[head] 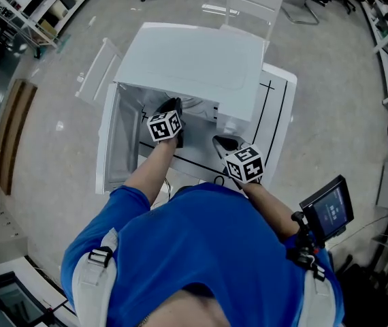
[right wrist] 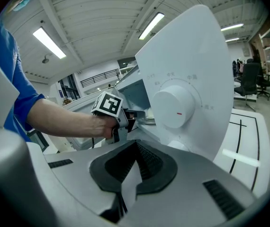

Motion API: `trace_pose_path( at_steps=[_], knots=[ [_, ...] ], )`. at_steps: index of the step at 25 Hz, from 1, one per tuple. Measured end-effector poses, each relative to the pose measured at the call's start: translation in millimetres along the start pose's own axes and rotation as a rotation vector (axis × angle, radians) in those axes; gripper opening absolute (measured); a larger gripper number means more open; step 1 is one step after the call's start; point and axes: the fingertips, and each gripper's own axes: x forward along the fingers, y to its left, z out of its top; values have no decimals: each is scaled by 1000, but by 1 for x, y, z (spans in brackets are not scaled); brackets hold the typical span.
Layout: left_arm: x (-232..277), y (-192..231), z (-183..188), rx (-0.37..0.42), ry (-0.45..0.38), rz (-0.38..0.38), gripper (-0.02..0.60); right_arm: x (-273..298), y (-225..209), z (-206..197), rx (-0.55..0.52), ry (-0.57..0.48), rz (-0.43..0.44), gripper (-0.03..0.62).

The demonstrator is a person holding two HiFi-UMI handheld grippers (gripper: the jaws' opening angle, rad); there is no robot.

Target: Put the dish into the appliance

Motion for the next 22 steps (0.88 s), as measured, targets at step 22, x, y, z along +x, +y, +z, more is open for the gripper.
trace_pose_path(
  at_steps=[22],
  knots=[
    [-76,-26,-11,-61,-91,-46,8,-11,18,-6,-26,-13,61,0]
  ],
)
